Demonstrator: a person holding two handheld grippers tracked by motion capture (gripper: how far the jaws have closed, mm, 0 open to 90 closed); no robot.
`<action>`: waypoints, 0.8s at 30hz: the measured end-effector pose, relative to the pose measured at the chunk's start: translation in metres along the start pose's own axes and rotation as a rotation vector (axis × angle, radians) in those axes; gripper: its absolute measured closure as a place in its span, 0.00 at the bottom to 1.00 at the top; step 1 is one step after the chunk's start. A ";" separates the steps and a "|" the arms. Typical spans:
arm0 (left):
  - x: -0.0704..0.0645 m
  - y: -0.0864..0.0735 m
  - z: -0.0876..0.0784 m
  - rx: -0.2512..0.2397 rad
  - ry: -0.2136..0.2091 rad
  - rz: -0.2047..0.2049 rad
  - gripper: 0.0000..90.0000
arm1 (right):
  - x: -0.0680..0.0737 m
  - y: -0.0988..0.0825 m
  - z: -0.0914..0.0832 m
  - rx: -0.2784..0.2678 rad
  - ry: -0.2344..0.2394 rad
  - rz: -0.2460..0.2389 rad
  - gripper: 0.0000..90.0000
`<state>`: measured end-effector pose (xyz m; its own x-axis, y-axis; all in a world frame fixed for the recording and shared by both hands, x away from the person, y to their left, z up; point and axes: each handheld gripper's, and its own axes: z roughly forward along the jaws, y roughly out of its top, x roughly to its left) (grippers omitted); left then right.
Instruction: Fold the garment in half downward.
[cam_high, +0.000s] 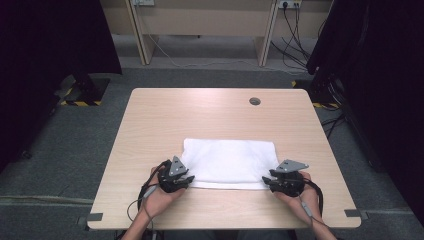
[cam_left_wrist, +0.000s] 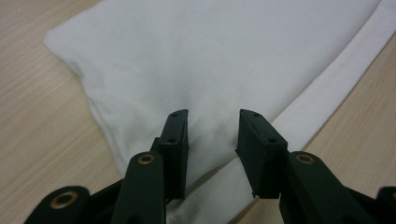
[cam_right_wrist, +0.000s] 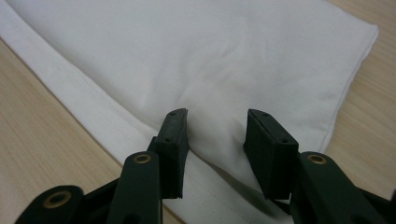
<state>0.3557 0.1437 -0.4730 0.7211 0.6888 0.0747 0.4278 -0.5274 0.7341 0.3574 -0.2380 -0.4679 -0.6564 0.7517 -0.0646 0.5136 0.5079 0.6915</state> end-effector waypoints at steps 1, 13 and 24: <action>0.000 0.000 -0.001 0.002 -0.001 0.006 0.69 | 0.000 0.000 -0.001 0.000 0.004 0.003 0.64; -0.003 -0.003 -0.002 -0.011 0.009 -0.003 0.67 | 0.003 -0.007 -0.003 -0.025 0.010 0.001 0.65; -0.002 0.005 -0.008 -0.102 0.013 -0.016 0.48 | 0.003 0.000 -0.014 -0.111 0.074 -0.010 0.52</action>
<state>0.3520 0.1432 -0.4642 0.7069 0.7037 0.0709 0.3810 -0.4634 0.8000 0.3472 -0.2416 -0.4582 -0.7024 0.7115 -0.0210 0.4456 0.4625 0.7665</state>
